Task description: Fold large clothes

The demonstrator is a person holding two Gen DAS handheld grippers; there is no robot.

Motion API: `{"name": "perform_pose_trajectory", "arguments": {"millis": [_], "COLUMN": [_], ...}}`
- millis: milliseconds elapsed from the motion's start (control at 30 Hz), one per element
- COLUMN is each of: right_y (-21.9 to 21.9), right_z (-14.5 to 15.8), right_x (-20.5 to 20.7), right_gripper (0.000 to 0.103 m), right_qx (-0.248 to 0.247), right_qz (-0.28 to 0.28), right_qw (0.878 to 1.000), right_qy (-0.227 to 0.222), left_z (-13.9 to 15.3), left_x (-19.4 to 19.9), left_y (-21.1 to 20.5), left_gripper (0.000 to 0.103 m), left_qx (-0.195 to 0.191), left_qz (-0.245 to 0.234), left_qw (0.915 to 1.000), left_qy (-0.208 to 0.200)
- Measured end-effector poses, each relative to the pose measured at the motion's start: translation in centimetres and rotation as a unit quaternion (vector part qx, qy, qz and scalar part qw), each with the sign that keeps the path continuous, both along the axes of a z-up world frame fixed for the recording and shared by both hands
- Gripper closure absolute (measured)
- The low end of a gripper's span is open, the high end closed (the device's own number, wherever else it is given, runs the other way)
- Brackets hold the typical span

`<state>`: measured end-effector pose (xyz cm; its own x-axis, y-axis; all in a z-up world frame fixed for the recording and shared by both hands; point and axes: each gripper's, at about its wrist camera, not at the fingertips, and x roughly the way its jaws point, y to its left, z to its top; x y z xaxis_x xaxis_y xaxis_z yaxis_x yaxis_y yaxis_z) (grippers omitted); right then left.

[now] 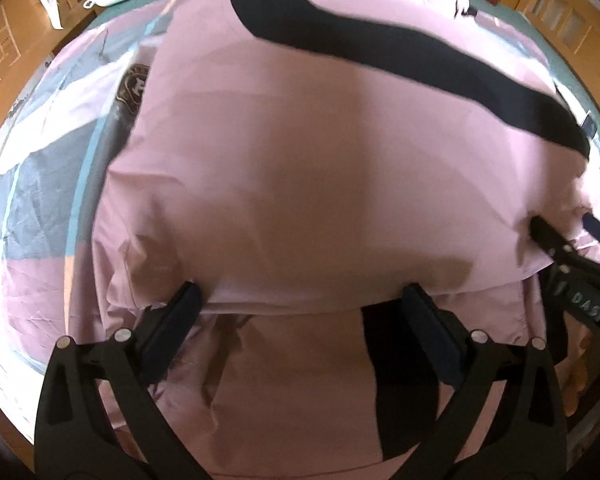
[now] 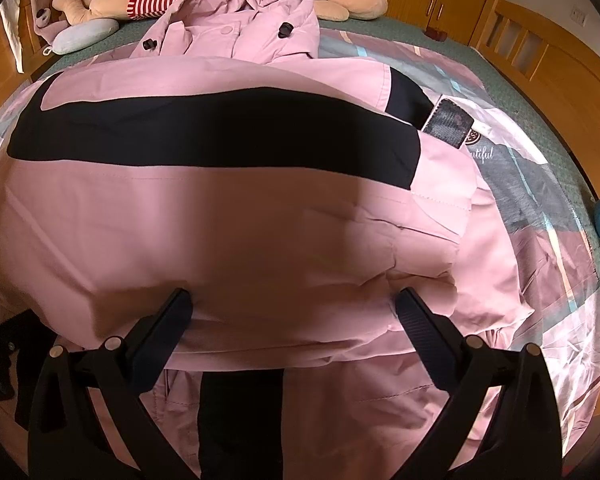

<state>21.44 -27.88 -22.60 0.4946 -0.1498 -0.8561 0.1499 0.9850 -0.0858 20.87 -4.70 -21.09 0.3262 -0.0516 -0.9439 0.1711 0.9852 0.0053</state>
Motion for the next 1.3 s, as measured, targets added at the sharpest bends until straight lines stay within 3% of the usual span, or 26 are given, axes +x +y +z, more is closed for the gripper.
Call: {"name": "perform_pose_trajectory", "arguments": {"millis": [167,233,367,600,667,700,800,867,1000,1067,1167,1300], "right_y": [0.0,0.0,0.0,-0.2,-0.4,-0.1,1.2,2.0,1.8,1.2,1.6,1.9], "right_z": [0.0,0.0,0.1,0.5,2.1,3.6,5.0,3.9,0.0,-0.3,-0.4,-0.6], "right_x": [0.0,0.0,0.0,-0.1,-1.1,-2.0,-2.6,-1.8,0.2,0.4,0.4,0.5], "right_gripper": [0.001,0.001,0.001,0.001,0.001,0.001,0.001,0.001,0.001,0.001,0.001,0.001], "right_qx": [-0.001,-0.002,-0.002,0.005,0.01,0.01,-0.02,-0.035,-0.003,0.024,0.015,0.011], "right_qz": [0.0,0.0,0.0,-0.003,-0.014,-0.01,0.016,0.033,0.037,0.028,0.03,0.032], "right_qw": [1.0,1.0,1.0,1.0,0.998,0.994,0.988,0.991,0.998,0.998,0.998,0.999], "right_qy": [-0.001,-0.001,-0.001,-0.004,-0.056,-0.105,-0.15,-0.126,-0.049,-0.043,-0.043,-0.042], "left_z": [-0.6,-0.6,0.0,1.6,1.3,1.1,0.8,0.7,2.1,3.4,3.9,1.5], "left_x": [-0.3,-0.4,-0.1,0.1,0.6,0.7,0.8,0.7,0.3,0.0,0.2,2.1], "left_y": [-1.5,-1.6,-0.9,1.1,1.5,1.6,1.2,1.0,1.2,1.6,2.0,2.2], "left_gripper": [0.002,0.002,0.002,0.002,0.002,0.002,0.002,0.002,0.002,0.002,0.002,0.002], "left_qx": [0.049,0.051,0.029,-0.045,-0.053,-0.053,-0.038,-0.028,-0.047,-0.05,-0.021,-0.011], "left_qz": [-0.021,-0.021,-0.01,0.038,0.043,0.043,0.034,0.032,0.047,0.052,0.061,0.056], "left_qw": [0.9986,0.9984,0.9995,0.9979,0.9976,0.9976,0.9986,0.999,0.9971,0.9945,0.991,0.9961], "left_qy": [-0.007,-0.009,-0.008,-0.025,-0.016,-0.011,-0.008,-0.012,-0.038,-0.077,-0.117,-0.067]}}
